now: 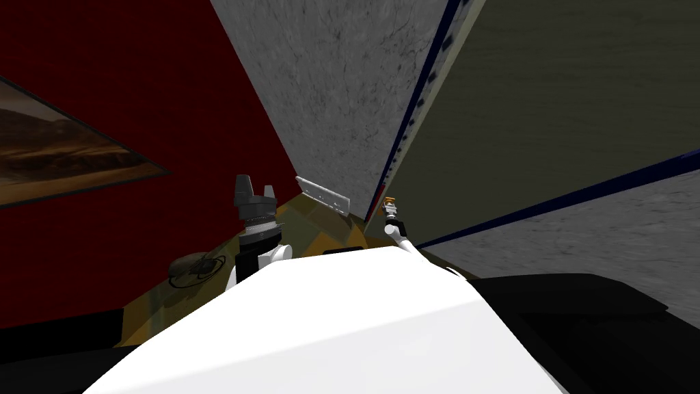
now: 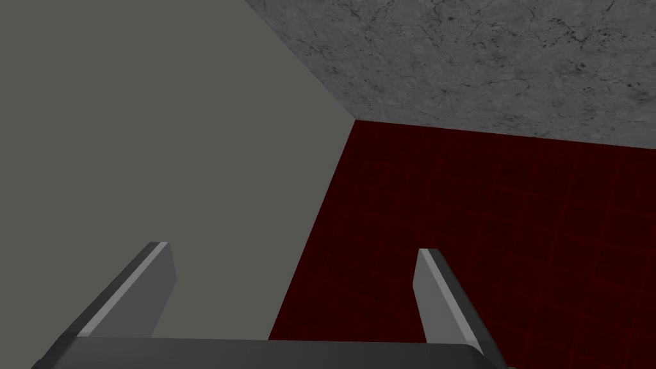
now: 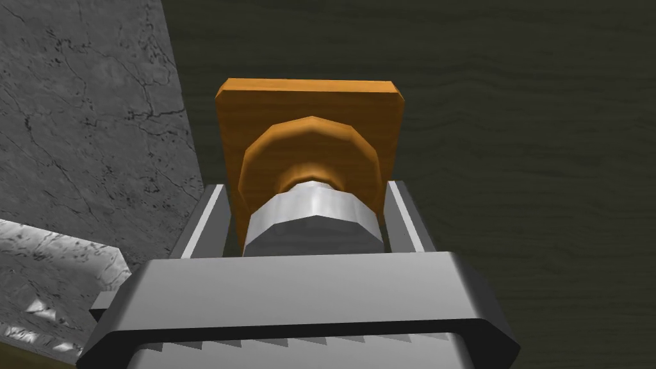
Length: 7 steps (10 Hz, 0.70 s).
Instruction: Pull the door open
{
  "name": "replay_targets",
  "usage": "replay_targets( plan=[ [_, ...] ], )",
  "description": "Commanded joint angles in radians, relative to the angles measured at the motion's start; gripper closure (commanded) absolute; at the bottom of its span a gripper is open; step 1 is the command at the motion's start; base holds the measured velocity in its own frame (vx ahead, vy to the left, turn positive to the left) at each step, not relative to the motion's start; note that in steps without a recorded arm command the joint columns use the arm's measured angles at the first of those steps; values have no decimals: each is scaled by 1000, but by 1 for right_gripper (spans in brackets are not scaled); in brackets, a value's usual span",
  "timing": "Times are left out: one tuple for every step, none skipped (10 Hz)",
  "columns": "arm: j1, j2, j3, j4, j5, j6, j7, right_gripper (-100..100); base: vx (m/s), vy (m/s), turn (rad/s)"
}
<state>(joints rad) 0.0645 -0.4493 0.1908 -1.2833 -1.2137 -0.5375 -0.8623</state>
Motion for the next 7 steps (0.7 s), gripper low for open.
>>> replay_targets(
  plan=[
    [0,3,4,-1,1,2,2,100,-35,1,5],
    [0,3,4,-1,1,2,2,100,-31,2,17],
    [0,3,4,-1,1,2,2,100,-18,1,4],
    [0,3,4,-1,1,2,2,100,-6,2,-3],
    [0,3,4,-1,1,2,2,100,0,0,0],
    [10,-18,20,-7,2,2,-23,100,-137,-59,149],
    [12,-22,24,-9,3,1,-28,100,-227,-62,168]
  ],
)
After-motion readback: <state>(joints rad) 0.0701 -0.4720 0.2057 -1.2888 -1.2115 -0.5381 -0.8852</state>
